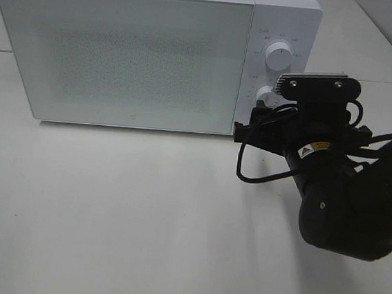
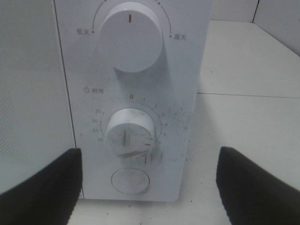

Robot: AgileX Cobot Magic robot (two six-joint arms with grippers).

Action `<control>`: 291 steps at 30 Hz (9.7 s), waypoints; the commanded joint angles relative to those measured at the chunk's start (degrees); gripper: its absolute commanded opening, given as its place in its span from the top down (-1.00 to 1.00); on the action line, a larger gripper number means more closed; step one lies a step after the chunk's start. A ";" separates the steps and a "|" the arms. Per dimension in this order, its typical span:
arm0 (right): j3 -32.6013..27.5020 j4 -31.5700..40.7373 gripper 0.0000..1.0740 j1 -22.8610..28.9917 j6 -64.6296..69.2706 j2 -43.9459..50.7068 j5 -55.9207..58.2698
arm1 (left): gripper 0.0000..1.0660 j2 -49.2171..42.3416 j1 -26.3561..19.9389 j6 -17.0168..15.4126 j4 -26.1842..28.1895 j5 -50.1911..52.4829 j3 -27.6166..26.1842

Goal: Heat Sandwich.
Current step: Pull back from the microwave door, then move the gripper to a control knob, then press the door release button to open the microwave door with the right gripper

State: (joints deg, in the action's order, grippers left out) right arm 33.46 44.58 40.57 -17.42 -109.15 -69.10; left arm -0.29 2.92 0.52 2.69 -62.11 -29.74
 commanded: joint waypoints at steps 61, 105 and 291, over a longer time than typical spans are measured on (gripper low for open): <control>10.83 -5.61 0.91 -5.16 0.34 -9.40 1.20 | -0.87 -0.92 -0.11 0.11 0.34 0.80 0.11; 10.83 -9.40 0.79 -5.16 69.33 -9.40 -2.92 | -0.87 -0.92 -0.11 0.11 0.34 0.80 0.11; -4.98 -38.85 -0.40 -38.62 13.64 111.04 126.11 | -0.87 -0.80 -0.11 0.11 0.34 0.80 0.11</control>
State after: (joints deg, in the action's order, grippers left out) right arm 28.65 5.79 2.41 -3.90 0.23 57.98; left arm -0.29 2.92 0.52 2.69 -62.11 -29.74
